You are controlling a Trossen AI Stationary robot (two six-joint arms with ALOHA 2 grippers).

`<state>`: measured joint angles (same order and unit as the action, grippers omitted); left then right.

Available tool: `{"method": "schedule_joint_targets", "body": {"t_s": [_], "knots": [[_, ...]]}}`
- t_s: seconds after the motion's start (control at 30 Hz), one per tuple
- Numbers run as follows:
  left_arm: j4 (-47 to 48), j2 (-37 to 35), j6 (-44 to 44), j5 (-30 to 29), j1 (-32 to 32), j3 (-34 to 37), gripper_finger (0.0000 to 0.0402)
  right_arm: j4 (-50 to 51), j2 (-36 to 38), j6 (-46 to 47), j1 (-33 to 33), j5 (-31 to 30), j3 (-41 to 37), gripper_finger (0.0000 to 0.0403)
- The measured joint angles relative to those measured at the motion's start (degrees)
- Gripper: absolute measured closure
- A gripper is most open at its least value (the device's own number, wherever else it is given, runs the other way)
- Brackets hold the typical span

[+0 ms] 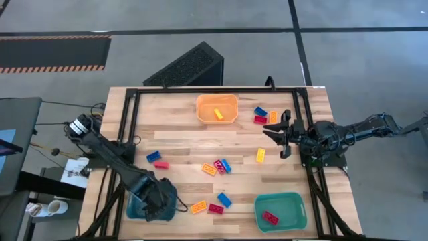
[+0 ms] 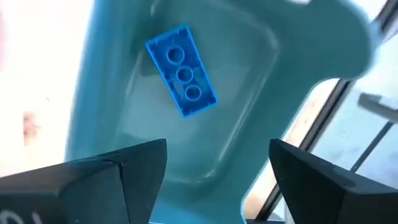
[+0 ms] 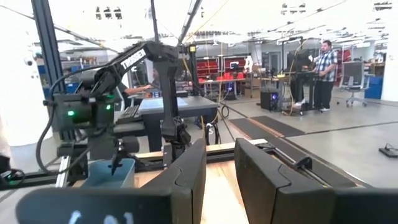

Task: Sort & place blocks by color
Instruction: Put the yellow game piece into the yellow bin

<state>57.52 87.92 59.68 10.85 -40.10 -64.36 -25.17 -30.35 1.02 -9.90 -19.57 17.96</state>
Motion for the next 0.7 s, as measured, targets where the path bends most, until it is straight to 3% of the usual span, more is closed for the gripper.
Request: {"method": "schedule_joint_targets", "body": {"t_s": [0.13, 0.27, 0.33, 0.53, 0.7], "knots": [[0.32, -5.27, -1.53, -9.10, 0.50, -0.72, 0.0149, -0.58, 0.00, -0.07, 0.85, 0.00, 0.00, 0.0295], [-0.06, -13.47, -3.54, -30.28, -0.01, 1.25, 0.0169, -0.66, 0.00, -0.03, 1.53, 0.00, 0.00, 0.0295], [-3.54, -17.87, -5.46, -36.68, 0.29, 3.68, 0.0179, -0.68, 0.00, -0.05, 1.90, 0.02, 0.00, 0.0295], [-30.58, -29.44, -21.22, -44.38, 3.07, 17.44, 0.0217, -0.96, 0.00, -0.11, 3.47, 0.01, 0.00, 0.0295], [-56.95, -34.81, -37.70, -45.17, 8.22, 30.74, 0.0248, -0.53, -0.02, 0.02, 4.07, 0.00, 0.00, 0.0295]]}}
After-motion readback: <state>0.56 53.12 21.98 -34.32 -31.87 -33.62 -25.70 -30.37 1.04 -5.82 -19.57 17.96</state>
